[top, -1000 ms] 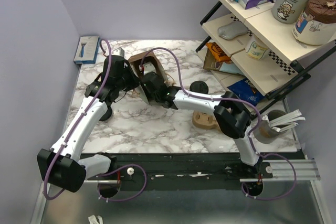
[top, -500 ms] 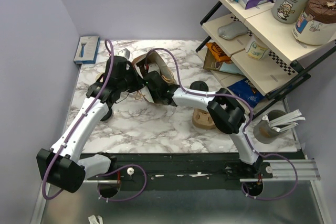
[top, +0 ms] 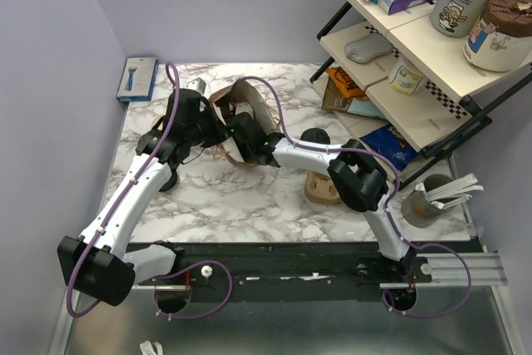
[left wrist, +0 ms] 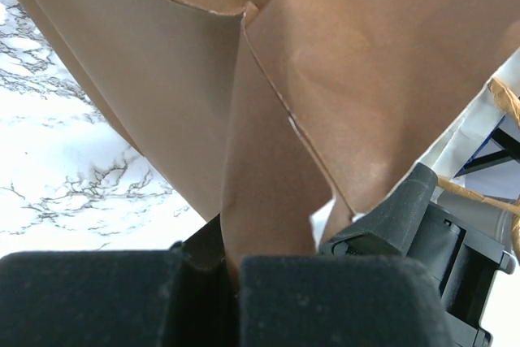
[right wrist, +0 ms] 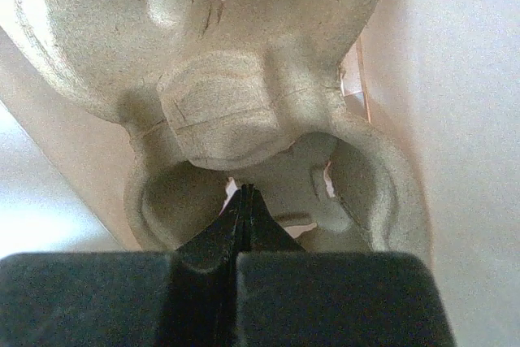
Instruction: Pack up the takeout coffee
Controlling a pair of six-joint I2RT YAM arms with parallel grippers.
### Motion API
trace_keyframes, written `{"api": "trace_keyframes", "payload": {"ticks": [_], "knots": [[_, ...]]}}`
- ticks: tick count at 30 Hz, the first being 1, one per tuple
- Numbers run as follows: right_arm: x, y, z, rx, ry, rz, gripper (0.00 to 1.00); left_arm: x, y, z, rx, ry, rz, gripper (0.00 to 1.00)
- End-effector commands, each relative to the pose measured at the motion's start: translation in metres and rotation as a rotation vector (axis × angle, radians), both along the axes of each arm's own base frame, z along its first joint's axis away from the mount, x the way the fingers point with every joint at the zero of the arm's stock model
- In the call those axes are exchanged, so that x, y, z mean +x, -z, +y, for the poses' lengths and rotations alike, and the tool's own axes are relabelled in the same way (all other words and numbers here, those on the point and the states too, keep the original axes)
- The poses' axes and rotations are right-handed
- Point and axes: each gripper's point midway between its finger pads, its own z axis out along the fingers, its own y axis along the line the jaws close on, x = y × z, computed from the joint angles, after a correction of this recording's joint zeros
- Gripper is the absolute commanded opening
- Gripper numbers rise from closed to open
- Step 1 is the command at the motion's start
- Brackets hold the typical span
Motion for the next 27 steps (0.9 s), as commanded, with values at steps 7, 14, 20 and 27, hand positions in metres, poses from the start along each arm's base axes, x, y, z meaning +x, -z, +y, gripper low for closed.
{"api": "trace_keyframes", "payload": {"ticks": [7, 14, 20, 27], "knots": [[0.007, -0.125, -0.011, 0.105, 0.013, -0.147, 0.06, -0.024, 0.03, 0.0, 0.019, 0.002, 0.13, 0.0], [-0.025, -0.189, -0.007, 0.254, -0.151, -0.221, 0.07, -0.023, 0.032, 0.009, 0.063, -0.023, 0.114, 0.0], [-0.059, -0.248, -0.031, 0.367, -0.264, -0.391, 0.14, -0.035, 0.037, 0.014, 0.128, 0.061, 0.086, 0.0], [-0.129, -0.341, -0.055, 0.55, -0.505, -0.552, 0.39, -0.058, 0.038, 0.016, 0.151, 0.157, 0.057, 0.0]]}}
